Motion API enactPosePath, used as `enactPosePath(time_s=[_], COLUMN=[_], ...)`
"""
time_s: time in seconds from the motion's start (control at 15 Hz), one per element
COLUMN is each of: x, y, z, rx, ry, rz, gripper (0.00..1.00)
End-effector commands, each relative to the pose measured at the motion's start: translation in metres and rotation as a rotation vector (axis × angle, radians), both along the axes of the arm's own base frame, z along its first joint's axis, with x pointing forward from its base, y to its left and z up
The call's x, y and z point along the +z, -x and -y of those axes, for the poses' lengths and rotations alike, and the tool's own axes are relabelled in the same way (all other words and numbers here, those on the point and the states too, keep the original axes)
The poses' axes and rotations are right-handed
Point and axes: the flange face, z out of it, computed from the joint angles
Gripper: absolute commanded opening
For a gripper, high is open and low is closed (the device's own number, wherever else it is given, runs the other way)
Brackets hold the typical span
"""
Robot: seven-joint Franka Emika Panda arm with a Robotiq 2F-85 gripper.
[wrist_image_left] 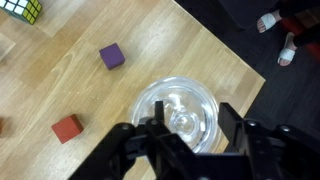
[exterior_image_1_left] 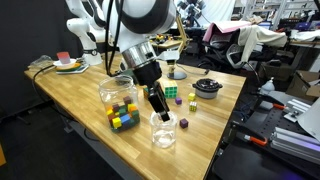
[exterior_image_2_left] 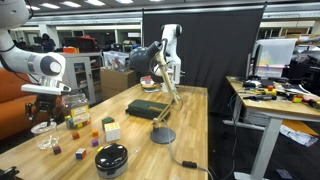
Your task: Take the lid off the glass jar
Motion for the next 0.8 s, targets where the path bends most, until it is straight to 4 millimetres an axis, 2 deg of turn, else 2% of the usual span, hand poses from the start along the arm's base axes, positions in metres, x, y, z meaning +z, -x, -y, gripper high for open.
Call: enactPosePath(time_s=[0.0, 0.2, 0.27, 0.47, 0.73], x=[-0.003, -0.002, -0.003, 0.001, 0.023], y=[-0.005, -0.008, -0.009, -0.008, -0.003], z=[-0.002, 0.000, 0.001, 0.000, 0.005], rx=[-0.004, -0.012, -0.015, -0.012, -0.048], ry=[0.030, 0.033, 0.035, 0.042, 0.034], rz=[-0.006, -0.009, -0.012, -0.006, 0.032], gripper=[0.27, 0.08, 0.06, 0.08, 0.08])
